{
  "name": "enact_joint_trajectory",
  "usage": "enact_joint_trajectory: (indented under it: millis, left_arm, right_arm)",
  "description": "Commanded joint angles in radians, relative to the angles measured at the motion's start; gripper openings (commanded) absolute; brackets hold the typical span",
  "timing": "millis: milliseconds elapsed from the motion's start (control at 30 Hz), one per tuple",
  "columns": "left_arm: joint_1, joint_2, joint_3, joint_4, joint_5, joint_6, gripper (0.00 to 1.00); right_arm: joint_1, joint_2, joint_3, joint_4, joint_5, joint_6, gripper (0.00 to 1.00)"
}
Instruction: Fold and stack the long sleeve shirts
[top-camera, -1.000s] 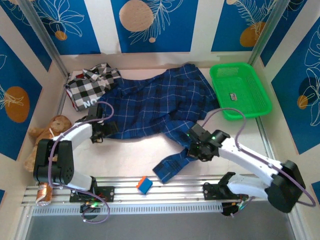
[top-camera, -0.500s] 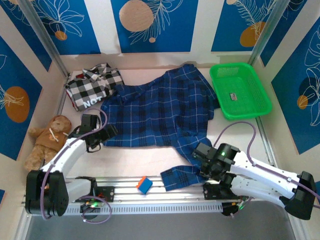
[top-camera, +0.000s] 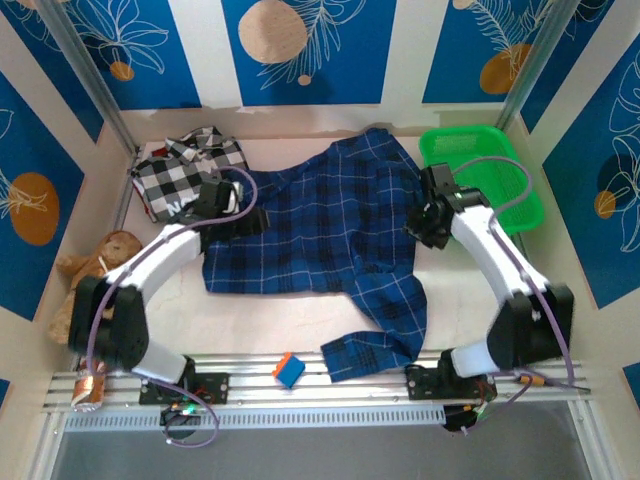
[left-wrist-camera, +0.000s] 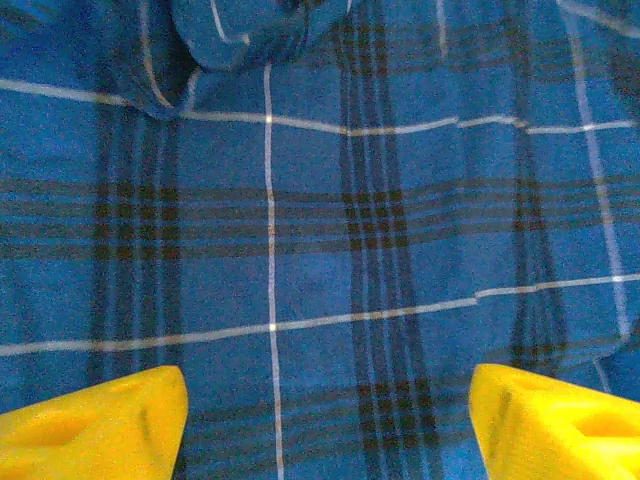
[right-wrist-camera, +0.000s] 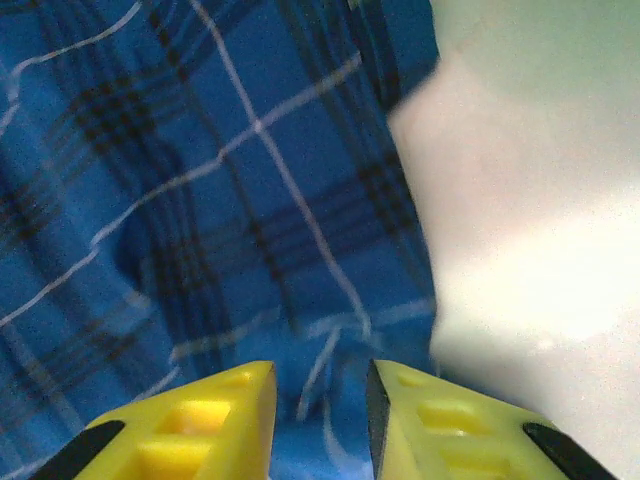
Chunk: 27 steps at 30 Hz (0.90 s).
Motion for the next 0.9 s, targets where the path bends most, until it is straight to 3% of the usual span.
enact_joint_trajectory:
  millis: [0,233,433,600,867]
  left_arm:
    - [0.007,0.112,0.022,0.038,-0.034,-0.002,0.72]
    - [0.120,0.174,-0.105,0.114,-0.093,-0.041,0.70]
    - [0.174,0.182,-0.189,0.146,-0.101,-0.021,0.71]
    - [0.196,0.173,-0.169,0.093,-0.139,-0.023,0.72]
    - [0.202,0.086,-0.210,0.097,-0.090,-0.024,0.76]
  right_arm:
    - [-0.033,0.112,0.019,0.120,-0.009,-0.073,0.27]
    - [-0.054,0.378,0.115,0.194,0.051,-0.036,0.23]
    - [-0.052,0.572,0.274,0.111,0.159,0.000,0.22]
    - [-0.074,0.631,0.334,0.084,0.232,0.010,0.22]
    - [-0.063,0.650,0.429,0.065,0.245,-0.007,0.23]
